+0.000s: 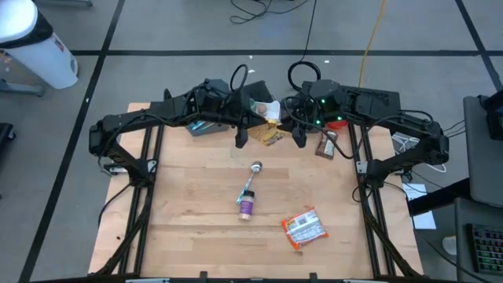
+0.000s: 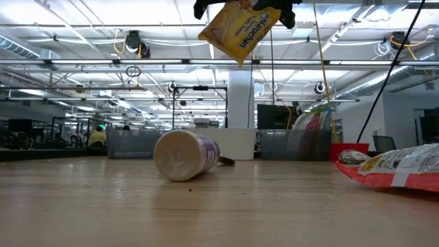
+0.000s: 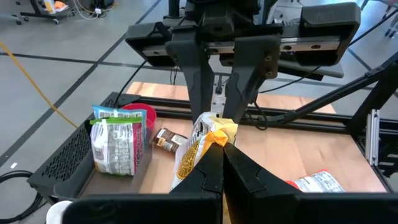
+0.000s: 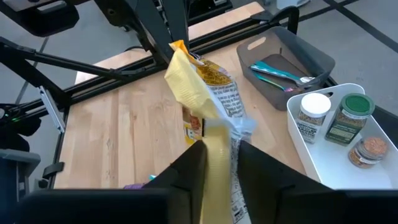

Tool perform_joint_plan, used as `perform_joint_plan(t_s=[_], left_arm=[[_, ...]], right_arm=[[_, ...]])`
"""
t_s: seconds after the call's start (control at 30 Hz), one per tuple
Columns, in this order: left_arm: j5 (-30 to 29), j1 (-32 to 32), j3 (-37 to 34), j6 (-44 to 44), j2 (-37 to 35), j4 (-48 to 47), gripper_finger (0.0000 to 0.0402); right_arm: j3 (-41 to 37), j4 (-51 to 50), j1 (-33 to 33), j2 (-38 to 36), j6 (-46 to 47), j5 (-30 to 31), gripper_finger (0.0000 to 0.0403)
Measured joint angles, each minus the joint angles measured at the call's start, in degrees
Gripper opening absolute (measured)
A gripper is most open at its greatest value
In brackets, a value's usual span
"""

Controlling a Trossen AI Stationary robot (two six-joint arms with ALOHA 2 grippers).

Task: Pick & Place Food Item
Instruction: Put the yellow noodle pack into the right black bin

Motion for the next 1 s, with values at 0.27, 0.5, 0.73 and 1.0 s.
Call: perform_joint_plan(t_s=[0.27, 0.5, 0.73, 1.0], left_arm=[[0.06, 0.0, 0.0, 0.02, 0.0, 0.0, 0.0], [-0.02, 0.0, 0.0, 0.0, 0.0, -0.51, 0.0003], [-0.46, 0.31, 0.0, -0.2, 0.0, 0.59, 0.0024], [-0.49, 2.44, 0.0, -0.22, 0.0, 0.96, 0.0083]], right_arm=[[0.0, 0.08, 0.0, 0.0, -1.04, 0.0, 0.0009], [-0.02, 0.76, 0.0, 0.0, -1.62, 0.09, 0.0001], [-0.02, 1.05, 0.0, 0.0, -1.65, 0.08, 0.0001], [-0.04, 1.05, 0.0, 0.0, 0.92, 0.13, 0.0]])
